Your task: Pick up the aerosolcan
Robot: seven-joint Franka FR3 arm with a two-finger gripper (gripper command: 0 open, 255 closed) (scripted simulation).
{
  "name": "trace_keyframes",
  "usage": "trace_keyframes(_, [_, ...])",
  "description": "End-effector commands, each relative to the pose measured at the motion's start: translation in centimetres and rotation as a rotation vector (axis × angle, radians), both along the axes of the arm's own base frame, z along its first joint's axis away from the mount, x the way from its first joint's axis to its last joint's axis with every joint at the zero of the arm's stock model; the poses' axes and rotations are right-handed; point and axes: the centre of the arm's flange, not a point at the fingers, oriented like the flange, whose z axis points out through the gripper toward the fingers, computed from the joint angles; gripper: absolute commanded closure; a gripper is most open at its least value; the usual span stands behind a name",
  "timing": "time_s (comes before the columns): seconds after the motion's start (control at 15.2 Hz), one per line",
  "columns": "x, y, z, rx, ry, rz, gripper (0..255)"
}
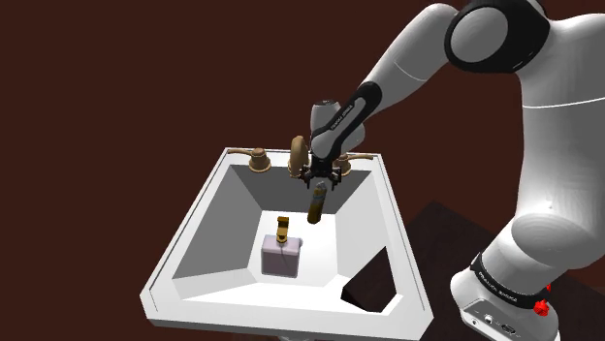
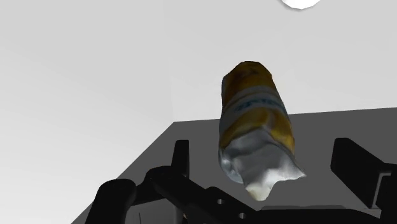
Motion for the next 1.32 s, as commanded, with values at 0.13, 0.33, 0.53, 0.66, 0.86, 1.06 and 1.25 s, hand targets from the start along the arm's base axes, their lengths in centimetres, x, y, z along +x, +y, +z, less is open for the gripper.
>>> trace_keyframes(0.13, [0.0,0.0,-0.3,0.000,0.000,0.000,255])
trace_keyframes(0.33, [0.0,0.0,-0.3,0.000,0.000,0.000,255])
trace_keyframes(0.53, [0.0,0.0,-0.2,0.000,0.000,0.000,255])
trace_keyframes(0.66, [-0.1,0.0,0.3,0.000,-0.001,0.000,255])
trace_keyframes(0.86, [-0.1,0.0,1.9,0.000,-0.001,0.000,255])
trace_keyframes(1.06, [-0.1,0.0,3.5,0.000,-0.001,0.000,255])
trace_keyframes(1.25, [-0.1,0.0,5.1,0.000,-0.001,0.000,255])
